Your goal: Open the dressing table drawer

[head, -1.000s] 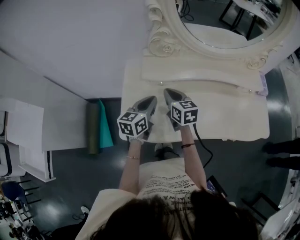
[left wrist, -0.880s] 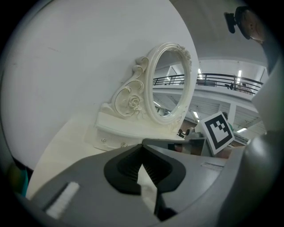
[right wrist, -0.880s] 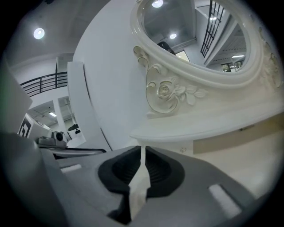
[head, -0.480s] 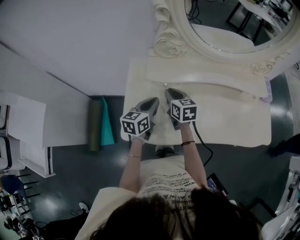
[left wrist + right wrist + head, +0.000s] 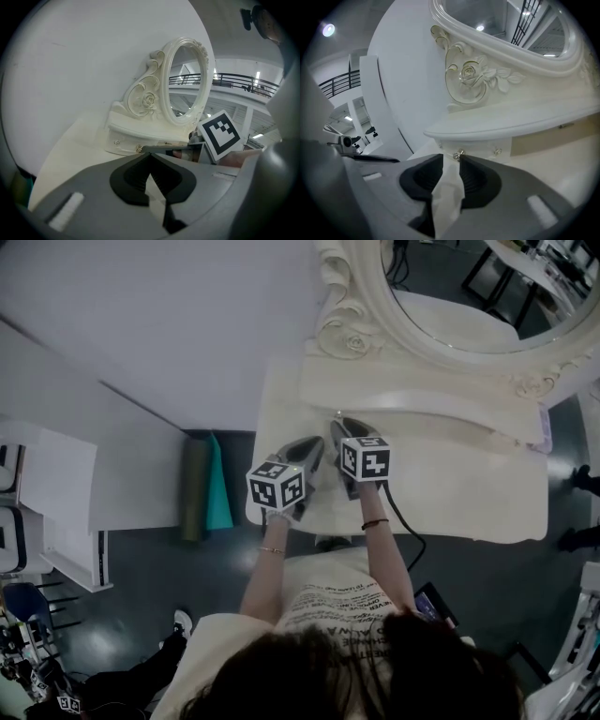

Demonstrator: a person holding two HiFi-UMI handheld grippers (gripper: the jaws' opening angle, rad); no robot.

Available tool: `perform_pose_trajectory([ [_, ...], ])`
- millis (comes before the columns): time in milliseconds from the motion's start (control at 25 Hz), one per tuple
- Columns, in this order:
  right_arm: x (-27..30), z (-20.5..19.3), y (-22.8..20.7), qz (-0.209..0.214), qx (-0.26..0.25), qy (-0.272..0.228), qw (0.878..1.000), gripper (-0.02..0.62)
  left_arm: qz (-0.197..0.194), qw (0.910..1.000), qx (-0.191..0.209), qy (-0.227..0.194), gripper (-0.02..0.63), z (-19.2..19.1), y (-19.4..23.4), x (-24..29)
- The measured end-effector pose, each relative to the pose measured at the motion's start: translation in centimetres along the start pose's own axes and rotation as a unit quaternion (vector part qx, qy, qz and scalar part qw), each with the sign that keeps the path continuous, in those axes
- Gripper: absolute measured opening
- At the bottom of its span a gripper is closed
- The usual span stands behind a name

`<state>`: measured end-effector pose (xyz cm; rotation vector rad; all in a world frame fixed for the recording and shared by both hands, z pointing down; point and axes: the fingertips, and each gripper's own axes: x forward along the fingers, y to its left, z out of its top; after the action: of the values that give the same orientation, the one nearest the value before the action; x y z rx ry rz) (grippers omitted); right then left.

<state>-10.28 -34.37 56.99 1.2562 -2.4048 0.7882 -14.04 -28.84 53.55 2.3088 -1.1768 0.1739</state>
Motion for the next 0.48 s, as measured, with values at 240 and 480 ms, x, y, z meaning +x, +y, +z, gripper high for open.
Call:
perform_pose_trajectory([
  [240,0.7,-0.1,-0.9,-0.026,0.010,0.010,1.000,0.098,0.001,1.0000,0.000,0.002,-0.002,0.0,0.5,0.2],
  [480,1.3,-0.3,-1.4,-0.032,0.024,0.015,0.999,0.114,0.004,1.0000,-0.004,0.002,-0.002,0.1,0.9,0.3],
])
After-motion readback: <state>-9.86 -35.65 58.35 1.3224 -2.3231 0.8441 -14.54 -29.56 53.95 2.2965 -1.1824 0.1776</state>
